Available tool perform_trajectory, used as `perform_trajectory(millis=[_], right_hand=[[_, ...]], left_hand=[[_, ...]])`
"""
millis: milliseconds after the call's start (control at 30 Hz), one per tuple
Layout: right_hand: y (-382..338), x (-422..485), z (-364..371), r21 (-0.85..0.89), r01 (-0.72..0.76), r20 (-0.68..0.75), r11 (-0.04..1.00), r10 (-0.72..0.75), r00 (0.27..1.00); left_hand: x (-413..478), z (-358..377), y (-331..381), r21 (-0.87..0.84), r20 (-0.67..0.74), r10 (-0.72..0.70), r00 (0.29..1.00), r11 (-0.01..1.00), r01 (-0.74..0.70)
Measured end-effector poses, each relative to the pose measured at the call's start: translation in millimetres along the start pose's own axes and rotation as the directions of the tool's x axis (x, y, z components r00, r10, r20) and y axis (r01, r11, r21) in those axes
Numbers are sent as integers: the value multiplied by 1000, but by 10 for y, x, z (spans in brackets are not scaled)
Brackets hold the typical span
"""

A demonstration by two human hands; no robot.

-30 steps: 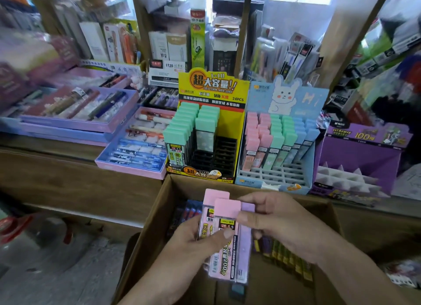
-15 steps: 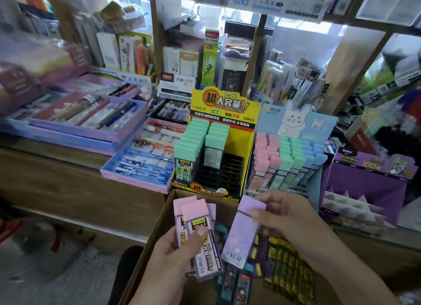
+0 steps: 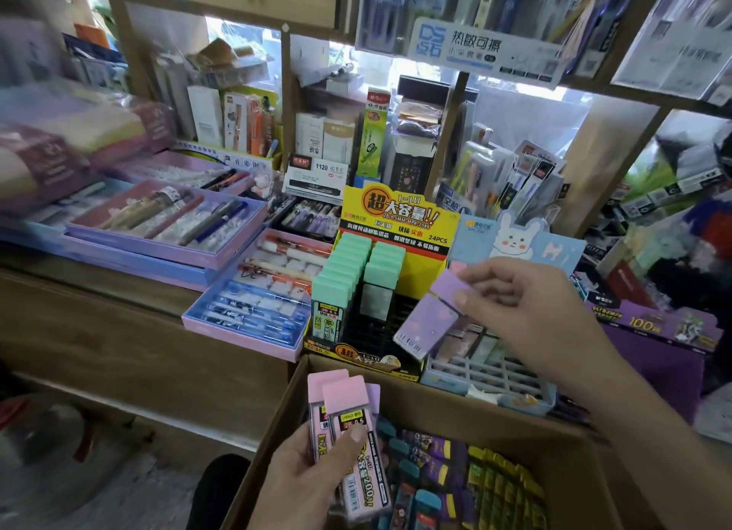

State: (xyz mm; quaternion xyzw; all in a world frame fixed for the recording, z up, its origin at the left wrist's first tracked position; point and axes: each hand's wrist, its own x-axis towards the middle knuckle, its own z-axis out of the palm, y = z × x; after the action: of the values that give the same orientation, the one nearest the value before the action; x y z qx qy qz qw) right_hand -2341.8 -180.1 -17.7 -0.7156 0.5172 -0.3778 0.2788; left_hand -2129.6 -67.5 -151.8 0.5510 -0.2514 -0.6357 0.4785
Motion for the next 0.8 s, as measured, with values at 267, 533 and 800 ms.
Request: perform_trajectory(millis=[267, 533, 800], right_hand=[[34, 545, 106, -164, 41, 18, 986, -38, 999], [151, 779, 220, -376, 100, -63, 921, -133, 989], [232, 832, 240, -441, 66, 14, 895, -67, 998]], left_hand=[[57, -35, -4, 34, -21, 34, 999, 999, -33], [83, -49, 6, 88, -24, 68, 997, 994, -66], [49, -55, 20, 48, 14, 59, 998, 997, -60]])
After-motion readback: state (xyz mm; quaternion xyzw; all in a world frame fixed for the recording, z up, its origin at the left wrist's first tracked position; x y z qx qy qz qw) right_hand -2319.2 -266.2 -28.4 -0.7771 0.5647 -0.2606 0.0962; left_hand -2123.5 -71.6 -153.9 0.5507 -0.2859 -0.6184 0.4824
